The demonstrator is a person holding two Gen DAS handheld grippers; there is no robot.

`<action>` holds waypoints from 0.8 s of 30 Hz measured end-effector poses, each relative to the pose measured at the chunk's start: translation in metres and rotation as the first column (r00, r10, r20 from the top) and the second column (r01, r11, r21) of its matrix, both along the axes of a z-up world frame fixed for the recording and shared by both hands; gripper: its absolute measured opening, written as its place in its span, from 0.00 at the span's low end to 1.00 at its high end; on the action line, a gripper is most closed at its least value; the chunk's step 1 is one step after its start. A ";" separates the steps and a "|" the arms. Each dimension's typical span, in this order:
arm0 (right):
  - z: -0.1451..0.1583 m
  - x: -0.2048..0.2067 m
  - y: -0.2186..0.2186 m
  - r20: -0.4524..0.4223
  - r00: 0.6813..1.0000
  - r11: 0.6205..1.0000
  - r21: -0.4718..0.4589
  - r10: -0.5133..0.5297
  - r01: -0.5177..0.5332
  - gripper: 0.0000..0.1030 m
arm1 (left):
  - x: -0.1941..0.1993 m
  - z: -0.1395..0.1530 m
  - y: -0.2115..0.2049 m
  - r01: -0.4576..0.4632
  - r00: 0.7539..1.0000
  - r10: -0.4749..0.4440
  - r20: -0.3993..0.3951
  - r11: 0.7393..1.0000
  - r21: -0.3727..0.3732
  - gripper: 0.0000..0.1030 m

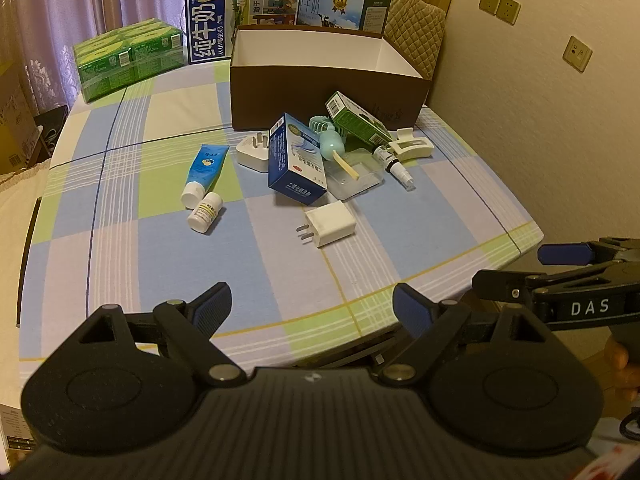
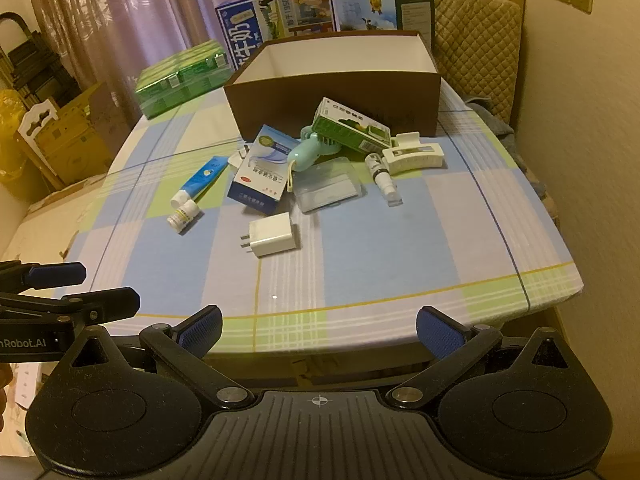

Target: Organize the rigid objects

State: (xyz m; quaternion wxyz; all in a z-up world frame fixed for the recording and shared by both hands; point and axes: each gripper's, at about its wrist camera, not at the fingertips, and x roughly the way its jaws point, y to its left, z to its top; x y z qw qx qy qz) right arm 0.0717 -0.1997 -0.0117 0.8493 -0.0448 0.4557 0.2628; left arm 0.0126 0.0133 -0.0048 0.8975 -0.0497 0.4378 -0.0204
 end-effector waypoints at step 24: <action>0.001 0.000 -0.001 -0.008 1.000 1.000 0.008 0.001 -0.001 0.98 | 0.003 -0.001 -0.003 0.005 1.000 -0.005 -0.008 1.000 0.008 0.83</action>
